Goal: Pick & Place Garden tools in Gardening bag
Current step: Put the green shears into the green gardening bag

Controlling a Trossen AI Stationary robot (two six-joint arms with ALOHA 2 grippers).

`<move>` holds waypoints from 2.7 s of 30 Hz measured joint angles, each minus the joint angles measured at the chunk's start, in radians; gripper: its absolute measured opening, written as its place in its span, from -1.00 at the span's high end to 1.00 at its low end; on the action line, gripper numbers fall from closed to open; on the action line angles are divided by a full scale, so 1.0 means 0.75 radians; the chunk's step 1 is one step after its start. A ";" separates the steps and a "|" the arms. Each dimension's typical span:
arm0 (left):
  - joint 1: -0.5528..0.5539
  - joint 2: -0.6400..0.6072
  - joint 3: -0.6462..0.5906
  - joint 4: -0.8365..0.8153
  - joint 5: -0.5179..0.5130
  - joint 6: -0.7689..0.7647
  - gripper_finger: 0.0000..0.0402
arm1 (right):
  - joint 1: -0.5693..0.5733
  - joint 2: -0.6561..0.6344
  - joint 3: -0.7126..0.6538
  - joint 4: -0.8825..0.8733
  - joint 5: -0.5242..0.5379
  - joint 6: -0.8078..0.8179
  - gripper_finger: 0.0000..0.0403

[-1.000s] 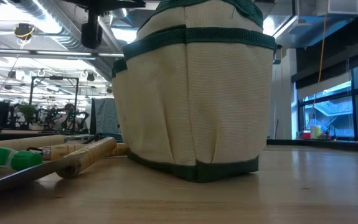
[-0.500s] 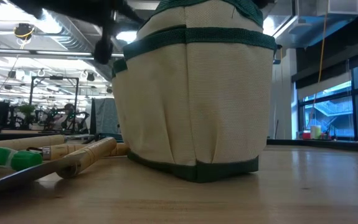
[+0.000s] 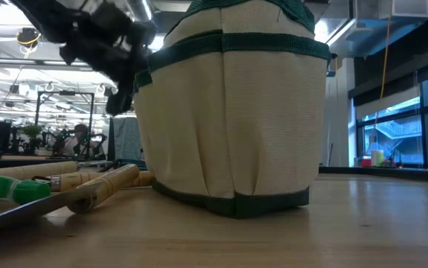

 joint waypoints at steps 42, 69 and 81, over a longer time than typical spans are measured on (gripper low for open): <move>-0.002 0.586 0.195 -0.417 0.227 0.716 -0.15 | -0.071 -0.099 -0.654 1.190 -0.335 0.556 1.00; -0.020 0.738 0.196 -0.225 0.378 0.735 -0.17 | -0.066 -0.099 -0.654 1.190 -0.368 0.592 1.00; -0.020 0.738 0.196 -0.181 0.339 0.727 -0.17 | -0.049 -0.099 -0.654 1.191 -0.367 0.612 1.00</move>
